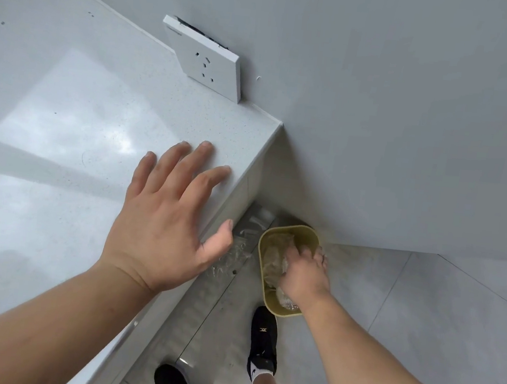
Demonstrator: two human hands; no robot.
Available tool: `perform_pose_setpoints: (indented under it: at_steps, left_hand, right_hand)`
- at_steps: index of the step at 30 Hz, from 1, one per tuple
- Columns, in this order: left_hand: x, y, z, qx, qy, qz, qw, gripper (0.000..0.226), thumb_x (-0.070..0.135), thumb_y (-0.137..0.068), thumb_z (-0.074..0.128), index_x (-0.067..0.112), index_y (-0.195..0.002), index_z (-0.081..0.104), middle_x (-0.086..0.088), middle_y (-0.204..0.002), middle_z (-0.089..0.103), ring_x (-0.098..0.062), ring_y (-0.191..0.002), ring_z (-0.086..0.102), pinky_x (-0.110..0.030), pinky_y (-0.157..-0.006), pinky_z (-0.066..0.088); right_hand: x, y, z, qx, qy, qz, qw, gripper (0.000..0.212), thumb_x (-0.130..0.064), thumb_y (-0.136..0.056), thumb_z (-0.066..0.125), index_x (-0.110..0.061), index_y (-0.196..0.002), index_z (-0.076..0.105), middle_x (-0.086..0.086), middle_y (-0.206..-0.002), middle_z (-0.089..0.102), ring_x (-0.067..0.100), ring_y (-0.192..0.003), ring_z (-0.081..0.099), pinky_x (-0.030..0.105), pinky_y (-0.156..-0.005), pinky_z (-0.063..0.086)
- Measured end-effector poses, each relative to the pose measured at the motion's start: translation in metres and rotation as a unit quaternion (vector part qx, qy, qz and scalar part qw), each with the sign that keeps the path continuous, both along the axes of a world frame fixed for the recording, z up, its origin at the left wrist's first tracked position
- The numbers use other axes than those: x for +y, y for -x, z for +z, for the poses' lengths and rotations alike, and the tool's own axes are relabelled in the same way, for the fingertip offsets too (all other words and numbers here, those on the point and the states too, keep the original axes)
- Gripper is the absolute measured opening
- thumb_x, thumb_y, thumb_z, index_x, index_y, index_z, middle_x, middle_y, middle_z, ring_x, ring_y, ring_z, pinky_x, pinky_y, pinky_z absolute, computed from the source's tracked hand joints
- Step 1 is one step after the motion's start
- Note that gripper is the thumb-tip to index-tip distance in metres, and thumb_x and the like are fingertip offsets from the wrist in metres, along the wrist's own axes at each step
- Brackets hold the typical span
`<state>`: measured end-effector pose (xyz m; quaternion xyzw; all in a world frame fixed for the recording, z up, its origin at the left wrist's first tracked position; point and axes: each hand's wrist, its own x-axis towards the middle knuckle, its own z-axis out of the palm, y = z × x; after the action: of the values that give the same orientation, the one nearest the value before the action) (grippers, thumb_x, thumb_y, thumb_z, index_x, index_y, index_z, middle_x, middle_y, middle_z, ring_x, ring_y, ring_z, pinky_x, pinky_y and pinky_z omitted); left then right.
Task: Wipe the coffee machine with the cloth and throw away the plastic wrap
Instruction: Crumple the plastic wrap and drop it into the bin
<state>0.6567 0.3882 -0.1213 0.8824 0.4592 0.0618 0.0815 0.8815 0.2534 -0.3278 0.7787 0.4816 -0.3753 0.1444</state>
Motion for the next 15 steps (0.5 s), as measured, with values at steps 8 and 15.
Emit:
perform_pose_setpoints:
  at_steps: [8,15]
  left_hand:
    - [-0.001,0.0,0.002,0.008,0.005,0.003,1.0,0.068,0.059,-0.087,0.057,0.024,-0.145,0.051,-0.006,-0.164,0.039,-0.034,-0.154,0.029,-0.06,-0.125,0.019]
    - [-0.001,0.001,0.001,0.011,0.006,0.001,1.0,0.068,0.061,-0.087,0.056,0.026,-0.145,0.05,-0.005,-0.165,0.038,-0.033,-0.155,0.028,-0.06,-0.126,0.018]
  right_hand:
    - [-0.003,-0.001,0.006,0.017,-0.01,-0.007,1.0,0.077,-0.053,-0.083,0.064,-0.024,-0.151,0.041,0.012,-0.161,0.04,0.042,-0.154,0.023,0.056,-0.126,0.018]
    - [0.003,-0.007,0.027,0.018,-0.038,0.007,0.999,0.09,-0.071,-0.076,0.056,-0.026,-0.152,0.038,0.009,-0.158,0.042,0.039,-0.152,0.027,0.055,-0.124,0.025]
